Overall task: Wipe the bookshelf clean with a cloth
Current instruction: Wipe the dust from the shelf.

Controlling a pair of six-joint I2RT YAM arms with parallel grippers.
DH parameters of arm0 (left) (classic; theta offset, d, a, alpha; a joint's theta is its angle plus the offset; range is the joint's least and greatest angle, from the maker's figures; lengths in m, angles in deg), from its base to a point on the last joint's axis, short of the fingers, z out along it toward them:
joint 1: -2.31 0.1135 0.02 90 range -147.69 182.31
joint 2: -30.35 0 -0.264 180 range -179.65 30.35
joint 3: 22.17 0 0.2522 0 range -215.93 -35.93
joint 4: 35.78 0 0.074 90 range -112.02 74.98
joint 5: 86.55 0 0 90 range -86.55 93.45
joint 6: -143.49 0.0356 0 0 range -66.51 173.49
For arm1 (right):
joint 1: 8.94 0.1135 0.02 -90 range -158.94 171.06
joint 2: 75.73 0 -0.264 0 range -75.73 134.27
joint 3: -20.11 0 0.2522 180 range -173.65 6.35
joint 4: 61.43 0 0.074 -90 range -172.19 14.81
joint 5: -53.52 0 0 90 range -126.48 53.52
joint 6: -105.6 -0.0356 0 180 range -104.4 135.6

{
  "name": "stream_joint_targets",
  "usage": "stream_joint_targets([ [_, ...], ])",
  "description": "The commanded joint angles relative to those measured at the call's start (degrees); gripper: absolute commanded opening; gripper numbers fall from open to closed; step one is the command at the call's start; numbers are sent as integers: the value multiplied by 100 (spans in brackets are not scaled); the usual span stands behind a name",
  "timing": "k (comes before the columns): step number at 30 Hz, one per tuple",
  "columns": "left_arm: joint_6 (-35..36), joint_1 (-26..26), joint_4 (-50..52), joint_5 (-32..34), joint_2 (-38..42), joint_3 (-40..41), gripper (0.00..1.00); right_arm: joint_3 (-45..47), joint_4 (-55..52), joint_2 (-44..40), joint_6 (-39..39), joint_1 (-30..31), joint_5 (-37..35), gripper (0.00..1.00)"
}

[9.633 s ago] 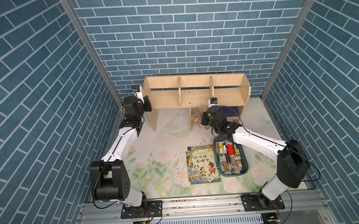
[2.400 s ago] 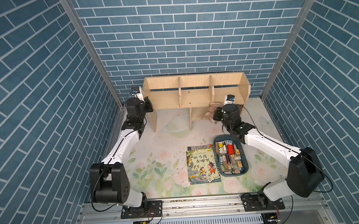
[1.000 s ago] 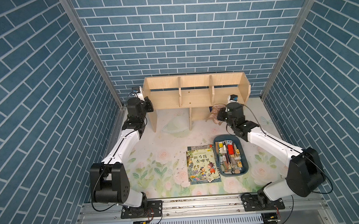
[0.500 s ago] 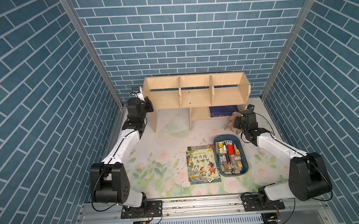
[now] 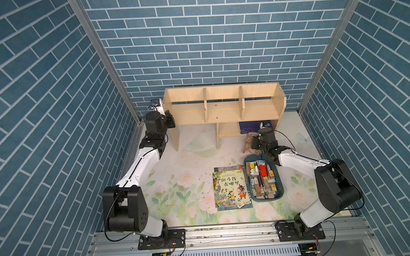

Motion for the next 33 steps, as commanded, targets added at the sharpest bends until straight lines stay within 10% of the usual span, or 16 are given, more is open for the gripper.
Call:
stream_joint_targets([
  [1, -628, -401, 1015, -1172, -328, 192, 0, -352, 281, 317, 21, 512, -150, 0],
  [16, -627, -437, 1007, -1161, -288, 196, 0, -1010, 324, 910, -358, 1461, -232, 0],
  [26, -667, -452, 975, -1174, -284, 212, 0, 403, -94, -800, -665, -26, -67, 0],
  [33, -661, -463, 955, -1136, -291, 221, 0, -263, -1025, -1531, 25, -678, -350, 0],
])
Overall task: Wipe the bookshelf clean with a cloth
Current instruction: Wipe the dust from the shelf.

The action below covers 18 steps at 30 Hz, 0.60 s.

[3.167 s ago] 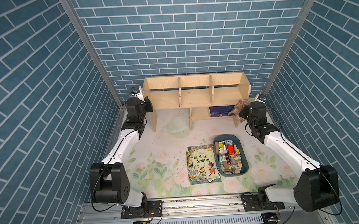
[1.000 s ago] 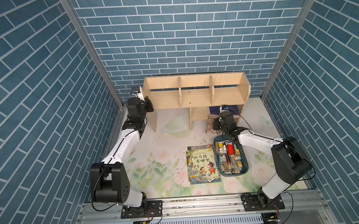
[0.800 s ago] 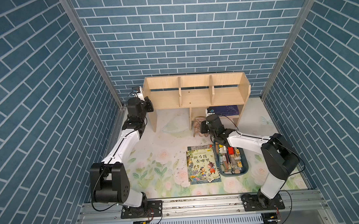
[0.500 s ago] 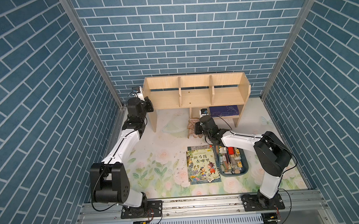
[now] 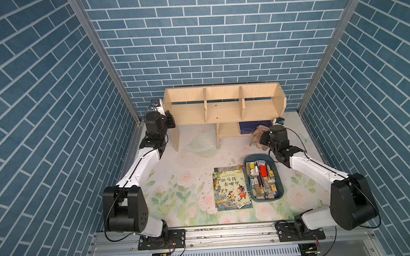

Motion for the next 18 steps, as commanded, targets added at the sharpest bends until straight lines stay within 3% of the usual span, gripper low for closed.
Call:
stream_joint_targets([
  [1, -668, -452, 956, -1150, -300, 213, 0, -652, -586, -318, 535, 57, -223, 0],
  [8, -669, -459, 872, -1065, -191, 281, 6, -1790, -838, -256, 840, 76, -186, 0],
  [12, -648, -457, 895, -1045, -236, 213, 9, -2513, -761, 237, 966, 84, -117, 0],
  [18, -647, -452, 943, -1006, -257, 161, 29, -3751, -1283, 1443, 939, 85, 43, 0],
])
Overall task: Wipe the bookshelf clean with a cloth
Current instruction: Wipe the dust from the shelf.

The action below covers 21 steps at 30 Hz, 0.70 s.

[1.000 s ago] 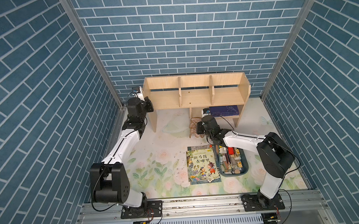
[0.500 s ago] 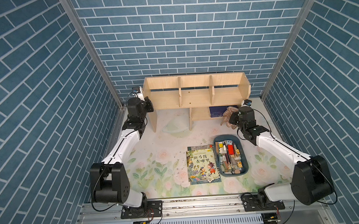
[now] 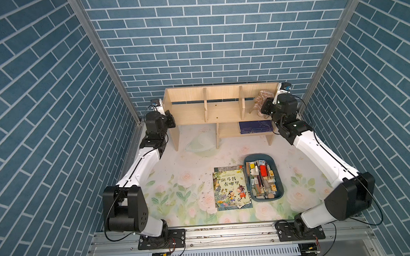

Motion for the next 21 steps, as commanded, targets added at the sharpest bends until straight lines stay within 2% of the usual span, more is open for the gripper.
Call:
stream_joint_targets([
  [1, -468, -434, 930, -1007, -281, 145, 32, -487, -630, 587, 68, 26, 64, 6],
  [4, -543, -435, 911, -1012, -292, 127, 38, -465, -734, 711, -28, 26, -34, 37],
  [5, -555, -435, 894, -976, -267, 140, 40, -423, -730, 712, -33, 26, -36, 44],
  [11, -575, -430, 908, -521, -111, 92, 47, -500, -1144, 586, 151, 26, -279, 70],
  [16, -526, -421, 984, -306, -36, -2, 49, -482, -1288, 310, 336, 19, -519, 79],
  [21, -464, -357, 941, -232, 0, -24, 48, -573, -1283, 355, 438, 9, -443, 79],
])
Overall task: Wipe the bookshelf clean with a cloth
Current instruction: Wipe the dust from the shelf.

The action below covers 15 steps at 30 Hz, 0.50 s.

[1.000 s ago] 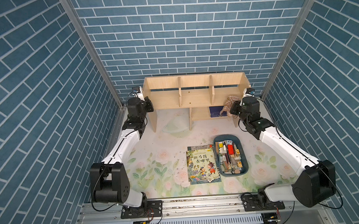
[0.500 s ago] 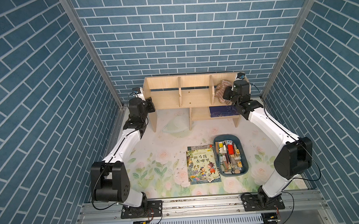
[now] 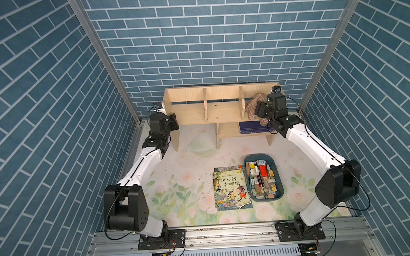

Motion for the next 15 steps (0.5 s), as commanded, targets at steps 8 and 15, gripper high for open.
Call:
stream_joint_targets([
  [8, -169, -190, -377, -324, 470, 494, 47, -498, -228, 493, 78, 16, 216, 24],
  [15, -151, -187, -718, -593, 566, 716, 38, -844, -305, 971, -42, 419, 678, 0],
])
